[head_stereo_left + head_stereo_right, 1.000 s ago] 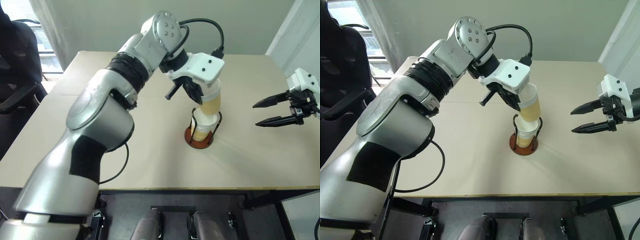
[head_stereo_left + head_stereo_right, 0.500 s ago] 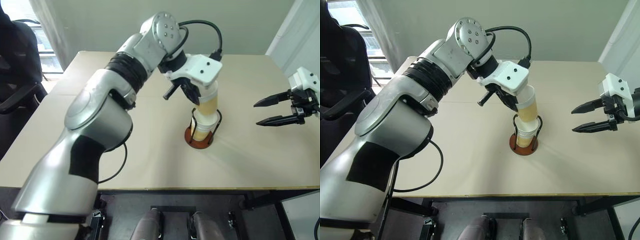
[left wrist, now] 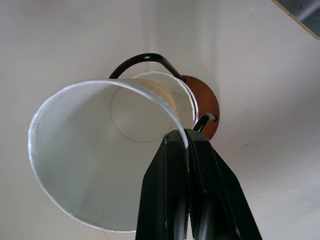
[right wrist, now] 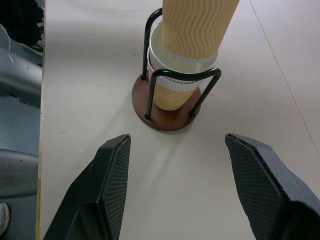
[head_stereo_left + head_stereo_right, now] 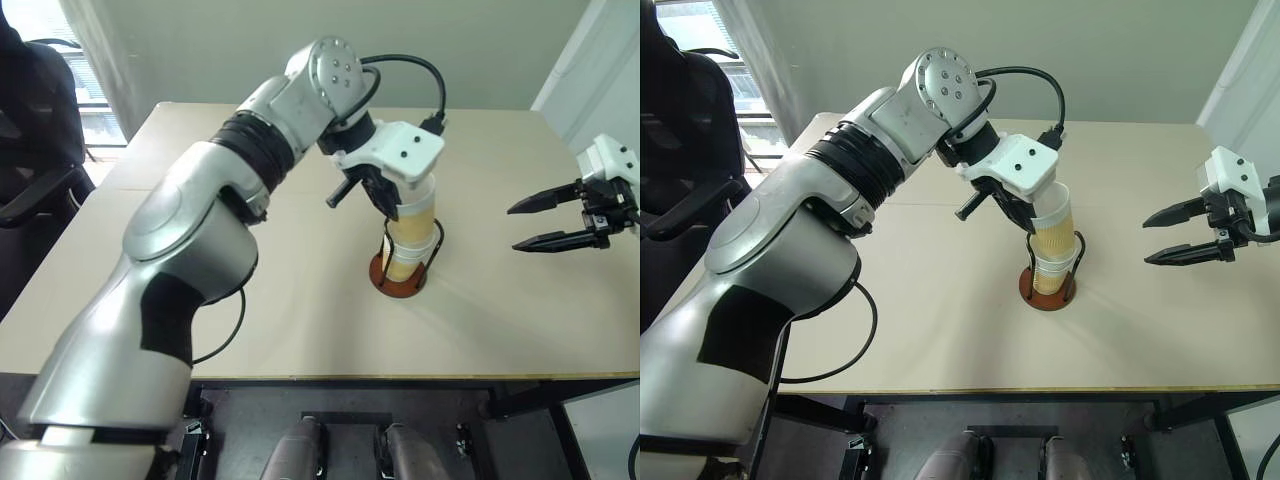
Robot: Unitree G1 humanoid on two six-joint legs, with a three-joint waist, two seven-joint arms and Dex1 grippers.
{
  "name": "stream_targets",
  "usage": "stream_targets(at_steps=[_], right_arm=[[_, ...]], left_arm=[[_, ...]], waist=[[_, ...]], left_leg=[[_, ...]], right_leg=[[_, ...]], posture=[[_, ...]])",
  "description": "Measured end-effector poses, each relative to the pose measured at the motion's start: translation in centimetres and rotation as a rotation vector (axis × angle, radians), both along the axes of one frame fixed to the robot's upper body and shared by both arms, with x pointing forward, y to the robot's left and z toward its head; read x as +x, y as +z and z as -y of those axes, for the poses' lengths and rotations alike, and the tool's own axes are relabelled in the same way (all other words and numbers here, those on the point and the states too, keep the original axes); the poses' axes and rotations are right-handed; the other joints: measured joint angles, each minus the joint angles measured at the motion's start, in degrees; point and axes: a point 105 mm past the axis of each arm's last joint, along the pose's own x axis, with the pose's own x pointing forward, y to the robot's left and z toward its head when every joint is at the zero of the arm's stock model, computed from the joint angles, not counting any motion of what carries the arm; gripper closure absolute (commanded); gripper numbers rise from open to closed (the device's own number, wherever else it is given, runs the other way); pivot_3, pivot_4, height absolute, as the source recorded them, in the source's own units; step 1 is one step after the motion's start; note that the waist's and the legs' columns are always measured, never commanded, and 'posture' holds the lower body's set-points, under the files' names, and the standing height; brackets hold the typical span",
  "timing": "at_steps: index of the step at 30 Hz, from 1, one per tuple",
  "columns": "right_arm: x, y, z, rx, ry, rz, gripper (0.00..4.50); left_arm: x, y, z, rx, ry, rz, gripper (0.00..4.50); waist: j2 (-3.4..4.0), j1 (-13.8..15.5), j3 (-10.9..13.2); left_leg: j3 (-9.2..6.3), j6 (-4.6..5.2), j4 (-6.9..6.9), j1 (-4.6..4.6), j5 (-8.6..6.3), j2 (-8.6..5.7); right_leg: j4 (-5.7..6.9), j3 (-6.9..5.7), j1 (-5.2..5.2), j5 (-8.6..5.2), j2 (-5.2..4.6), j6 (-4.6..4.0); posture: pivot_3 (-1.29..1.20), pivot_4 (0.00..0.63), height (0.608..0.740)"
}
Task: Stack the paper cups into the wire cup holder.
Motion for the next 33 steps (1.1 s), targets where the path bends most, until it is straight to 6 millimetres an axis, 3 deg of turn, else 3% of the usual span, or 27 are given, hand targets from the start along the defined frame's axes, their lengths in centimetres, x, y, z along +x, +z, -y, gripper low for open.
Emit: stream_targets(at_steps=[1,4,14,18,20,23,29,30,33], right_arm=[[0.0,0.0,0.0,0.0,0.0,-0.001,1.46],[0.0,-0.1,0.0,0.0,-0.001,-0.004,1.46],[0.0,-0.2,0.1,-0.002,-0.003,-0.007,1.46],[0.1,-0.2,0.1,-0.013,-0.004,0.003,1.46],[0.5,-0.1,-0.4,-0.007,0.012,0.027,1.46],[1.1,1.2,-1.2,0.054,0.022,0.061,1.46],[2.3,2.6,-1.9,0.086,0.029,0.118,1.46],[2.6,2.4,-2.0,0.095,0.029,0.118,1.46],[3.4,1.8,-2.0,0.106,0.021,0.113,1.46]], left_arm=[[0.0,0.0,0.0,0.0,-0.001,-0.002,4.44],[0.0,-0.2,0.0,0.009,0.005,-0.008,3.56],[0.3,-0.1,-0.4,-0.001,0.008,0.004,0.06],[0.2,1.8,-0.5,-0.172,0.03,-0.047,0.02],[0.9,2.6,-2.5,-0.287,0.09,-0.087,0.02],[2.7,3.0,-8.9,-0.46,0.281,-0.125,0.02],[4.1,3.6,-20.0,-0.774,0.688,-0.116,0.02],[4.0,3.2,-22.3,-0.83,0.768,-0.091,0.02],[3.6,0.9,-26.7,-0.905,0.959,-0.13,0.02]], waist=[[0.0,0.0,0.0],[0.0,0.0,0.0],[0.0,0.0,0.0],[0.03,-0.1,0.0],[0.1,-0.4,-0.1],[0.23,-1.7,-0.1],[0.19,-1.8,-0.1],[0.26,-1.8,-0.1],[0.26,-1.6,-0.1]], left_leg=[[0.0,0.0,0.0,0.0,0.0,0.0],[0.0,0.0,0.01,0.02,0.0,0.0],[0.0,0.01,0.01,0.09,0.01,0.0],[0.02,0.02,-0.02,0.13,0.01,0.0],[0.08,-0.01,-0.07,0.22,0.03,0.01],[0.19,-0.17,-0.2,0.32,0.17,0.06],[0.23,-0.21,-0.24,0.31,0.4,0.22],[0.23,-0.21,-0.25,0.35,0.41,0.2],[0.24,-0.19,-0.2,0.31,0.48,0.19]], right_leg=[[0.0,0.0,0.0,0.0,0.0,0.0],[0.0,0.0,0.03,0.0,0.0,0.0],[0.0,0.0,0.11,0.0,0.0,0.0],[-0.02,0.01,0.11,0.0,0.0,0.0],[0.02,0.04,0.1,-0.01,0.02,-0.02],[0.26,0.17,-0.09,-0.1,0.09,-0.15],[0.44,0.0,-0.17,-0.34,0.15,-0.6],[0.45,0.06,-0.18,-0.46,0.11,-0.86],[0.52,0.04,-0.17,-0.5,0.08,-1.0]], posture=[[0.0,0.15,0.74],[0.0,0.15,0.74],[0.0,0.15,0.74],[0.0,0.15,0.74],[0.0,0.15,0.74],[0.0,0.15,0.74],[0.0,0.15,0.74],[0.0,0.15,0.74],[0.0,0.15,0.74]])
